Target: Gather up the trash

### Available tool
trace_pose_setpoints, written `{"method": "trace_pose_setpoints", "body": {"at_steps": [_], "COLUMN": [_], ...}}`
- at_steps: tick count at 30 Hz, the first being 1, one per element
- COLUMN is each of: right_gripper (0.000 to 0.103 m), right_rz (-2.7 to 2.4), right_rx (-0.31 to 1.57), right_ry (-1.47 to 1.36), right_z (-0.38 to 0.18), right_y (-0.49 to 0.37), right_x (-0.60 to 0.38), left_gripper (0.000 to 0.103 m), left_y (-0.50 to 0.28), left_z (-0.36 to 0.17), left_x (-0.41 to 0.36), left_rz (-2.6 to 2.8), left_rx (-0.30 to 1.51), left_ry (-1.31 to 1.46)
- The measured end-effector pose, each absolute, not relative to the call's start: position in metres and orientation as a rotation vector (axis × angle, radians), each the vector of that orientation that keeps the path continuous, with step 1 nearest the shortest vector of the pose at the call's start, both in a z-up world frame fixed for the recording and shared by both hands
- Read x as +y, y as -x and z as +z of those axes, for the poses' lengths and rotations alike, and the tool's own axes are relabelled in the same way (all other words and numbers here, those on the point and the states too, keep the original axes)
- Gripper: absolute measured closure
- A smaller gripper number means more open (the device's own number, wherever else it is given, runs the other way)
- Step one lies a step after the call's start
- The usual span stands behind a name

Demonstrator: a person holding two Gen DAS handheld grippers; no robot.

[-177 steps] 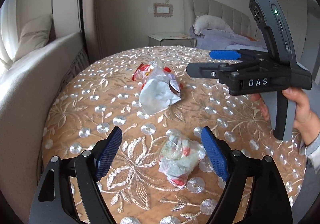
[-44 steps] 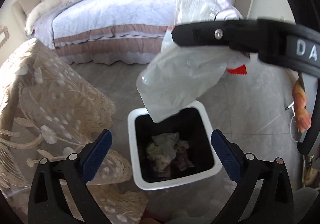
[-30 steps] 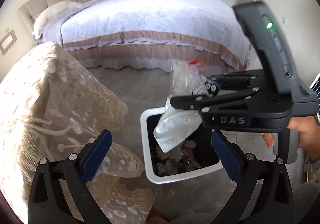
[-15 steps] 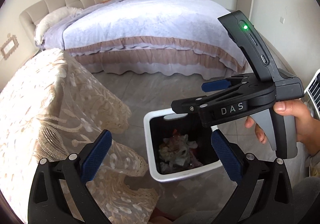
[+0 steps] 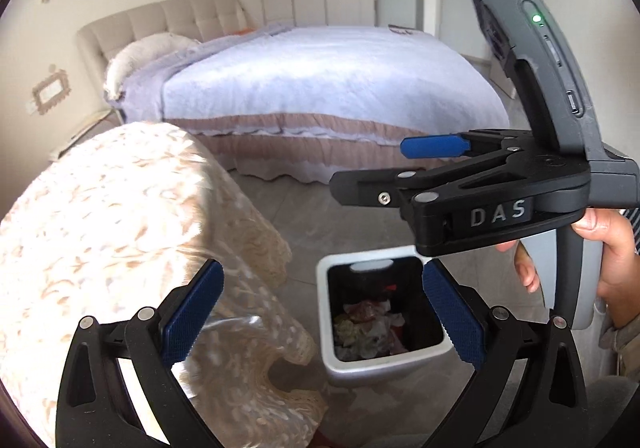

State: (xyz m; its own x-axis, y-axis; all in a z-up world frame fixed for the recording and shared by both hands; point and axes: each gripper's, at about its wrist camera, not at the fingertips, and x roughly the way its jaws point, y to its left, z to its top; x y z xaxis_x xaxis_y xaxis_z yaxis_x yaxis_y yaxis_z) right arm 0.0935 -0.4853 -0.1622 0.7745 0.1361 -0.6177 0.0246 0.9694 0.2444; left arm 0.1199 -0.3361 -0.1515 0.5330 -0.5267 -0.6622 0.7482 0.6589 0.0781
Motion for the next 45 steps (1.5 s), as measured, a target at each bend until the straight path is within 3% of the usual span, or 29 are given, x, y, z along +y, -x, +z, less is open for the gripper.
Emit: {"method": "trace_pose_setpoints", "body": {"at_steps": [28, 45], "right_gripper": [0.004, 0.004], "right_rz": [0.292, 0.342], "right_rx": [0.19, 0.196], "right_ry": [0.14, 0.066], "right_z": [-0.023, -0.012], "right_y": [-0.109, -0.111], "right_x": [-0.23, -0.166], "left_gripper": [0.005, 0.005], "left_y": [-0.116, -0.098], "left_z": [-0.039, -0.031], "left_x": [-0.067, 0.015], "left_rz": [-0.135, 0.068], "left_rx": [0.354, 0.321], "left_ry": [-0.038, 0.032]}}
